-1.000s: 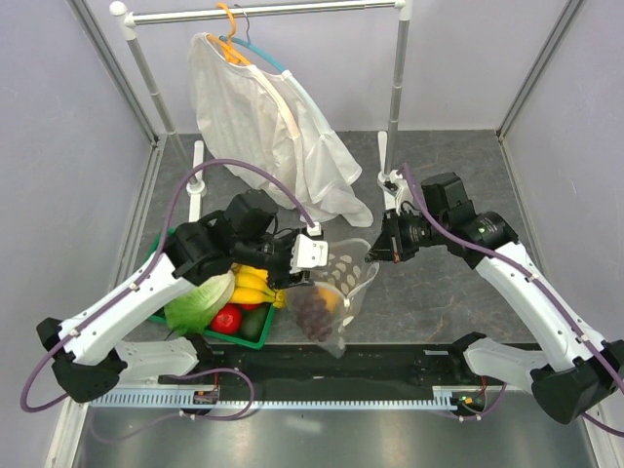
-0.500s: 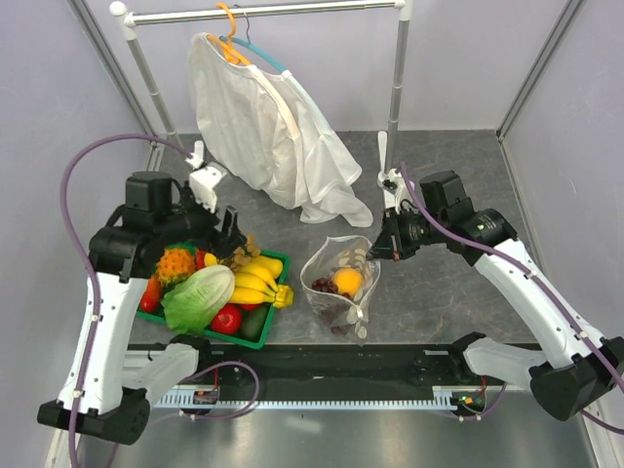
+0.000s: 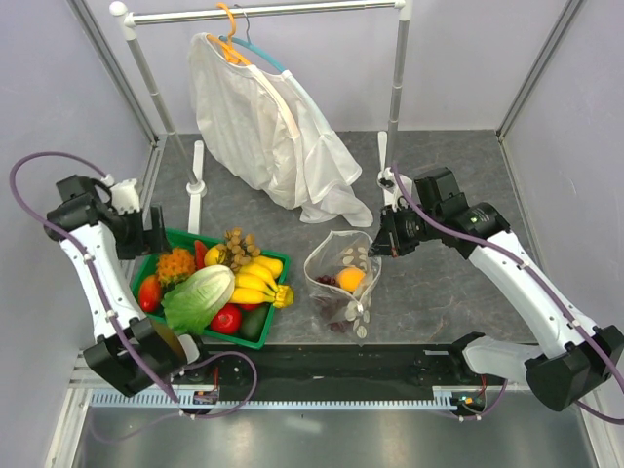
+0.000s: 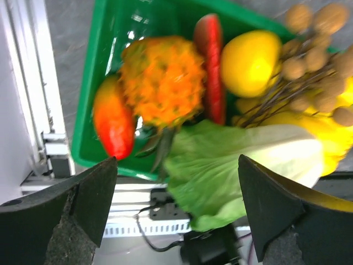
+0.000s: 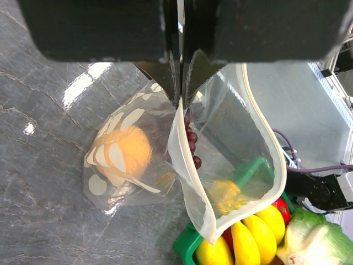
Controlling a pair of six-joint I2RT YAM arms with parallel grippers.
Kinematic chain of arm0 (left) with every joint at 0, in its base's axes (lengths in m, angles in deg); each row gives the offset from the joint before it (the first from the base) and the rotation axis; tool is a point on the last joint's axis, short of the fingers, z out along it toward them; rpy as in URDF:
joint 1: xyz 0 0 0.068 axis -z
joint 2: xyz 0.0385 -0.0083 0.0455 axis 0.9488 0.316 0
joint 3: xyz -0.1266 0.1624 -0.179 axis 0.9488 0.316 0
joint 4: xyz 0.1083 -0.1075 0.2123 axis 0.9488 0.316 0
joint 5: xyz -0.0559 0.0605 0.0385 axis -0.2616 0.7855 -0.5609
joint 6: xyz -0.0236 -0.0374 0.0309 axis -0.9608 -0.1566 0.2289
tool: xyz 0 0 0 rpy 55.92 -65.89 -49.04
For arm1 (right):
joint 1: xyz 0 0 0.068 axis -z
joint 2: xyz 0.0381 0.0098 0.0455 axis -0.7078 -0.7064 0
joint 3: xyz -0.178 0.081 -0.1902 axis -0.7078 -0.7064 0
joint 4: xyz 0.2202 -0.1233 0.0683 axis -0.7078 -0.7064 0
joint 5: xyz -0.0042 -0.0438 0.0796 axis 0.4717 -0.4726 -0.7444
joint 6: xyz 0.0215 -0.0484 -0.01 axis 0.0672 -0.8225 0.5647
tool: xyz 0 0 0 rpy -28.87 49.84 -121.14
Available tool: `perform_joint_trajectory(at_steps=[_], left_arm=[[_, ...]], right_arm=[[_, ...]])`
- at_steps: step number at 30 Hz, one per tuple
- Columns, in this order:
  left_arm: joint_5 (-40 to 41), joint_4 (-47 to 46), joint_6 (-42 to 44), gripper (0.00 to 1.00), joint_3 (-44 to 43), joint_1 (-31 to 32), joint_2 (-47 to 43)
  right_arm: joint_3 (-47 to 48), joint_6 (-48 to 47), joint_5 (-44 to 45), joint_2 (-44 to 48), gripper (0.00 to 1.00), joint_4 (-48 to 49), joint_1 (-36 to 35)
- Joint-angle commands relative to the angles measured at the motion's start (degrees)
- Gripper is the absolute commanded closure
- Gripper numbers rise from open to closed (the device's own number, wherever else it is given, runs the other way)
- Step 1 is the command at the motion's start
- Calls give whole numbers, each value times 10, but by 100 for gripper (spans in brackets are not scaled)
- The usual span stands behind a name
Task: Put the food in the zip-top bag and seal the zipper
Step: Pick up the fake fruit from the bin.
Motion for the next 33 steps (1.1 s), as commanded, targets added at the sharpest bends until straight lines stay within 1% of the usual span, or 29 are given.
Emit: perform_joint_trajectory(at_steps=[1, 3, 4, 6, 7, 11, 15, 16, 19, 22, 26, 33], left_arm=[[-65, 53, 244, 7, 20, -107, -11], [-42, 43, 294, 9, 36, -155, -17], [-34, 41, 327, 14, 51, -167, -17], [-25, 47, 347, 23, 70, -196, -17], [-22, 49, 357, 29, 93, -200, -14], [-7, -8, 338, 39, 152, -218, -30], [-3, -66, 305, 41, 207, -220, -52], [3, -97, 300, 41, 224, -219, -55], [17, -152, 286, 41, 250, -220, -60], [17, -182, 277, 41, 268, -220, -59], [38, -239, 271, 40, 298, -220, -55], [11, -256, 253, 40, 318, -219, -43]], right_arm=[[38, -11, 15, -10, 100, -13, 3], [43, -16, 25, -14, 100, -17, 3], [48, -20, 28, -15, 100, -18, 3], [47, -22, 33, -17, 100, -18, 3], [46, -22, 33, -18, 100, -19, 3], [40, -22, 30, -17, 100, -17, 3], [39, -23, 32, -12, 100, -18, 3], [39, -23, 31, -11, 100, -20, 3], [37, -22, 33, -7, 100, -20, 3], [30, -19, 32, -4, 100, -16, 3], [30, -18, 34, -1, 100, -17, 3], [30, -17, 33, -7, 100, -17, 3]])
